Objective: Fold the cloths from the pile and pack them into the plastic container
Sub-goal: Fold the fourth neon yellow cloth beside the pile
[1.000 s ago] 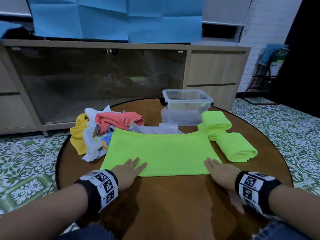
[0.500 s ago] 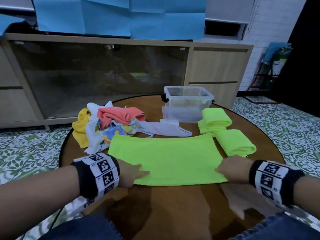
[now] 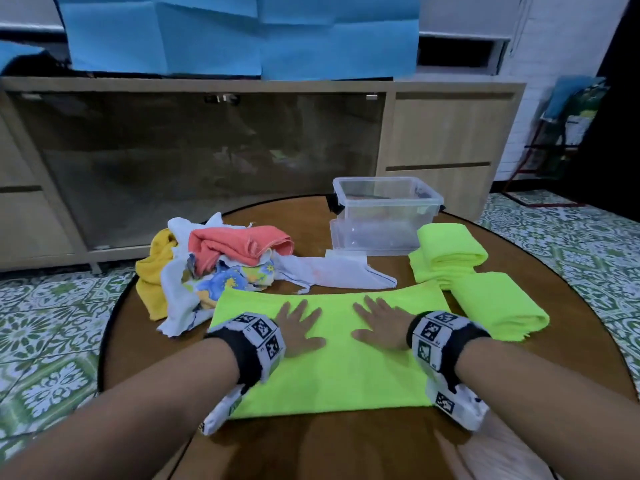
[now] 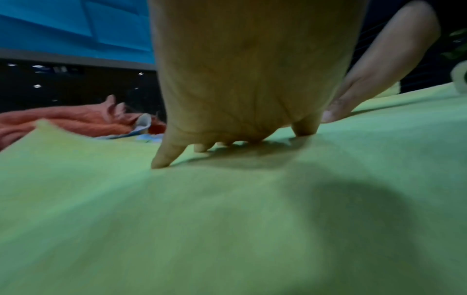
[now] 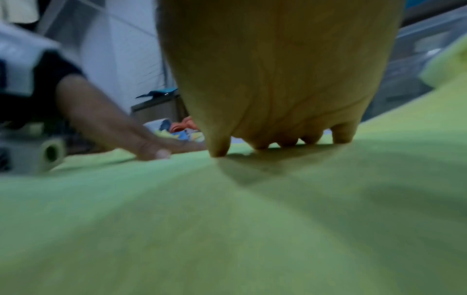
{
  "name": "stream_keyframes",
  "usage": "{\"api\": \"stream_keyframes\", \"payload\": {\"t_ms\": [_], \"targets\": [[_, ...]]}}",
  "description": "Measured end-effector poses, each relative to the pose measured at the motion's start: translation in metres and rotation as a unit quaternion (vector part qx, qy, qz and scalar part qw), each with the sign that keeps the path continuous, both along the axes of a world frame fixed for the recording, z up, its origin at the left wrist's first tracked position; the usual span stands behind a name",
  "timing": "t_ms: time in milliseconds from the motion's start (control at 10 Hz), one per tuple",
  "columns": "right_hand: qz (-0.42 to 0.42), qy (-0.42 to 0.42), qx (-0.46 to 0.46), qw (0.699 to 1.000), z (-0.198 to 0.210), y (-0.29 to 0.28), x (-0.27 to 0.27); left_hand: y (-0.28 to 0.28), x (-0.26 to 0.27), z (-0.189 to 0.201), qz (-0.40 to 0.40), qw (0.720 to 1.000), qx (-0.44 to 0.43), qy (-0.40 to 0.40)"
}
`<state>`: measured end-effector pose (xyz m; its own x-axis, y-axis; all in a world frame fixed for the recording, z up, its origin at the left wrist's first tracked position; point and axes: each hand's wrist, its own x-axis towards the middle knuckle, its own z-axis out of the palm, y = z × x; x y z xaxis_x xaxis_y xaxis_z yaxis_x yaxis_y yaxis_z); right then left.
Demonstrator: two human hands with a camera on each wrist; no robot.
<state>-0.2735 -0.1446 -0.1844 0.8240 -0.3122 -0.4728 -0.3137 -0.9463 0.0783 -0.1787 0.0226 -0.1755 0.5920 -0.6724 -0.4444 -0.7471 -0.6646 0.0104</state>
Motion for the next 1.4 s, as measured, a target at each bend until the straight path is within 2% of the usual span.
{"api": "stream_keyframes", "payload": {"t_ms": [100, 200, 300, 400, 500, 600, 700, 800, 900, 1000, 1100, 1200, 1300, 1400], "targets": [[-0.068, -0.006, 0.014, 0.998, 0.0, -0.026, -0.011, 0.01, 0.011, -0.006, 0.046, 0.998, -0.043, -0.01], [-0.121, -0.027, 0.012, 0.992, -0.001, -0.055, -0.03, 0.026, 0.026, -0.003, 0.083, 0.996, -0.02, -0.011], [-0.14, -0.021, 0.006, 0.99, 0.004, -0.078, -0.048, 0.036, 0.037, 0.003, 0.072, 0.996, 0.007, -0.061], [-0.122, -0.053, -0.043, 0.99, 0.019, -0.083, -0.051, 0.037, 0.053, 0.017, 0.045, 0.98, 0.067, -0.183], [-0.05, -0.094, -0.149, 0.983, 0.029, -0.076, -0.04, 0.042, 0.07, 0.029, 0.026, 0.962, 0.094, -0.254], [-0.021, -0.072, -0.188, 0.979, 0.025, -0.073, -0.028, 0.046, 0.069, 0.034, 0.035, 0.95, 0.121, -0.286], [-0.034, -0.064, -0.212, 0.975, 0.022, -0.076, -0.026, 0.054, 0.082, 0.028, 0.039, 0.962, 0.049, -0.265], [-0.037, -0.089, -0.198, 0.975, 0.018, -0.081, -0.025, 0.057, 0.087, 0.02, 0.007, 0.97, 0.023, -0.244], [-0.036, -0.077, -0.175, 0.981, 0.016, -0.084, -0.023, 0.059, 0.091, 0.018, 0.01, 0.971, 0.016, -0.24], [-0.042, -0.086, -0.196, 0.976, 0.018, -0.084, -0.02, 0.061, 0.092, 0.018, 0.003, 0.968, 0.022, -0.25], [-0.053, -0.117, -0.168, 0.977, 0.018, -0.086, -0.021, 0.063, 0.095, 0.017, -0.005, 0.966, -0.018, -0.257], [-0.083, -0.137, -0.074, 0.984, 0.022, -0.088, -0.024, 0.068, 0.099, 0.019, -0.005, 0.965, -0.08, -0.248], [-0.095, -0.118, -0.04, 0.988, 0.027, -0.089, -0.027, 0.074, 0.103, 0.021, -0.011, 0.963, -0.118, -0.244], [-0.086, -0.117, -0.082, 0.986, 0.026, -0.09, -0.029, 0.078, 0.105, 0.022, -0.025, 0.958, -0.132, -0.253]]}}
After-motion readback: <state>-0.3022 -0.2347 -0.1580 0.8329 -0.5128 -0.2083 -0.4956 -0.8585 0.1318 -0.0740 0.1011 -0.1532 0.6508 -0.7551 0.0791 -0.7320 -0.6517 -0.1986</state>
